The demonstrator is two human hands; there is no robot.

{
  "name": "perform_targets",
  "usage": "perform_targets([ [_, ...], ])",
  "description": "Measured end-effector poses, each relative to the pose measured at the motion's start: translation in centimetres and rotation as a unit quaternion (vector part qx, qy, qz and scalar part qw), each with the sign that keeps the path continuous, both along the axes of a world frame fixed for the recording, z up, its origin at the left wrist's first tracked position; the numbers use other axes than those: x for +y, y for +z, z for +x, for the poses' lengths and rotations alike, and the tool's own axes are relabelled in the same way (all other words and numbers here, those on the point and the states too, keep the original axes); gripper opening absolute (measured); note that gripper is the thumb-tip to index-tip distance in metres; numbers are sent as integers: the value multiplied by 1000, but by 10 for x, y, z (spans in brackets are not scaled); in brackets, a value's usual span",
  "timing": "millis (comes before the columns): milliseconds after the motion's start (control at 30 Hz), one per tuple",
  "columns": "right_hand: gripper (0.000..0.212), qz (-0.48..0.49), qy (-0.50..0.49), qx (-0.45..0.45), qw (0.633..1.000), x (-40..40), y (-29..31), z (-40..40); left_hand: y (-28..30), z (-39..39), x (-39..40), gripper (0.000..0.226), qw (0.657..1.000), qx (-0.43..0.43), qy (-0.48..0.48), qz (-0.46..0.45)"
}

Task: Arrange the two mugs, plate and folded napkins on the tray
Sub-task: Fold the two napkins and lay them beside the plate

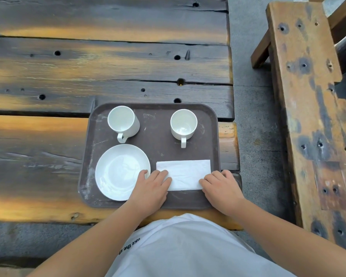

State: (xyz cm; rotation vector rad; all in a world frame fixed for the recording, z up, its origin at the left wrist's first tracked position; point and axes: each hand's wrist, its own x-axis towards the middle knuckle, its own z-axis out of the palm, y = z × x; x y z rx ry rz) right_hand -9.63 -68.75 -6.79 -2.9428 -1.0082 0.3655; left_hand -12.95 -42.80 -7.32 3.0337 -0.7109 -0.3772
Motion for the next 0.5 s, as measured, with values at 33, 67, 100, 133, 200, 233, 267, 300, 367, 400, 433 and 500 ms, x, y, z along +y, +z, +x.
perform_targets([
  [33,10,0,-1,-2,1000,0,0,0,0,1,0,34,1000,-1,3,1],
  [67,10,-1,-1,-3,1000,1,0,0,1,3,-1,33,1000,-2,6,2],
  [100,10,-1,-1,-3,1000,1,-1,-1,1,4,-1,33,1000,-3,8,2],
  [133,11,-1,-1,-3,1000,1,-1,-1,1,5,-1,32,1000,-4,7,4],
  [200,12,0,-2,-5,1000,2,-1,0,1,6,-1,26,1000,-5,2,9],
  [233,12,-1,-2,-5,1000,2,-1,0,2,6,-1,22,1000,-5,-2,12],
  [267,13,-3,-2,-4,1000,2,-1,0,2,6,0,19,1000,-5,-6,15],
  [300,13,-4,-1,-2,1000,3,-1,1,3,6,0,18,1000,-5,-8,18],
  [367,15,-9,1,-1,1000,4,0,1,5,6,-1,16,1000,-1,-10,21],
  [400,15,-13,0,0,1000,4,1,2,6,6,-1,16,1000,2,-10,22],
  [433,15,-18,-2,2,1000,5,2,1,7,6,-2,14,1000,7,-9,25],
  [500,13,-26,-8,15,1000,6,5,1,8,6,-3,10,999,23,-5,33],
])
